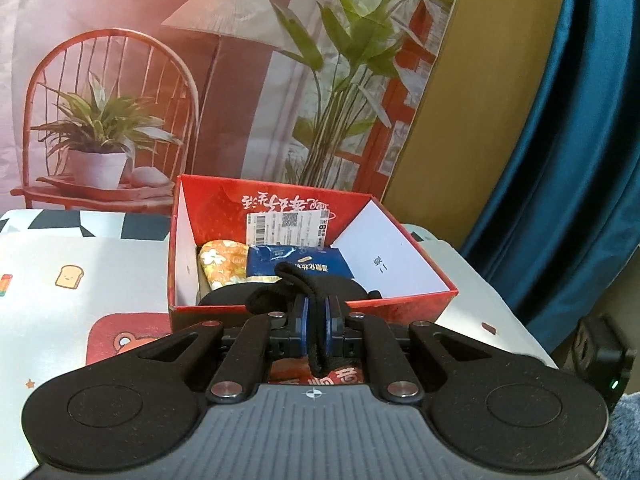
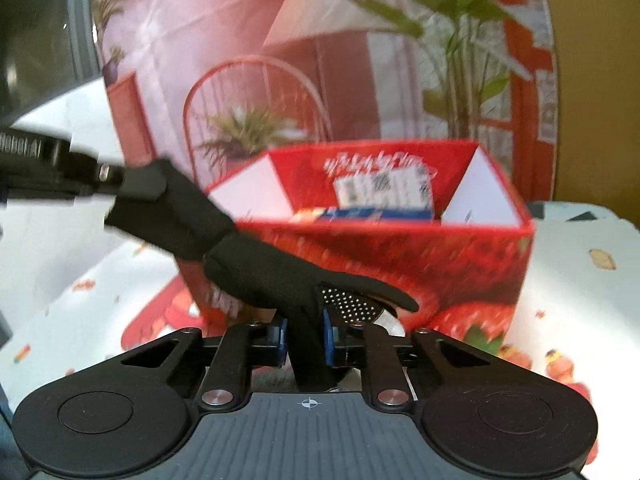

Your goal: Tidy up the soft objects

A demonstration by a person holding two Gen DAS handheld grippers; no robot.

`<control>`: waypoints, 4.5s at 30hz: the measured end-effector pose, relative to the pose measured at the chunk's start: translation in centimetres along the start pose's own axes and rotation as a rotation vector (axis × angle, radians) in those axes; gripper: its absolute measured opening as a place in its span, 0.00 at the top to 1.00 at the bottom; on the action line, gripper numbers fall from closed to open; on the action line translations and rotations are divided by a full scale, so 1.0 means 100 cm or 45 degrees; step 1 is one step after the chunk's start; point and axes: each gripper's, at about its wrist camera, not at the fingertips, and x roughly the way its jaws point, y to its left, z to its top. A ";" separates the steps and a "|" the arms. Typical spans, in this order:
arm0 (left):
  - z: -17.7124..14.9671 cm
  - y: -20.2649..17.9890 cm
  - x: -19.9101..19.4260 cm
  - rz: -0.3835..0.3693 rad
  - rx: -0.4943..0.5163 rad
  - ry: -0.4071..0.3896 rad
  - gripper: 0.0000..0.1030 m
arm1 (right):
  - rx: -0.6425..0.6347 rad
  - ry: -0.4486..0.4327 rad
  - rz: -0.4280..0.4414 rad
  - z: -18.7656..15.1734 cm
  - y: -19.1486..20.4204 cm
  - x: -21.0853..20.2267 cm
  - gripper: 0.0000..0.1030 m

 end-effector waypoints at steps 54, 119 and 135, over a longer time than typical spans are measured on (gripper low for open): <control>0.045 0.045 0.111 0.184 0.078 0.120 0.18 | -0.095 0.125 -0.173 0.099 -0.047 0.108 0.43; -0.157 0.009 -0.041 0.120 -0.188 0.299 0.53 | -0.107 0.022 -0.037 -0.070 0.019 -0.052 0.00; -0.155 0.013 -0.025 0.120 -0.167 0.346 0.54 | -0.095 0.231 -0.035 -0.083 0.019 -0.032 0.00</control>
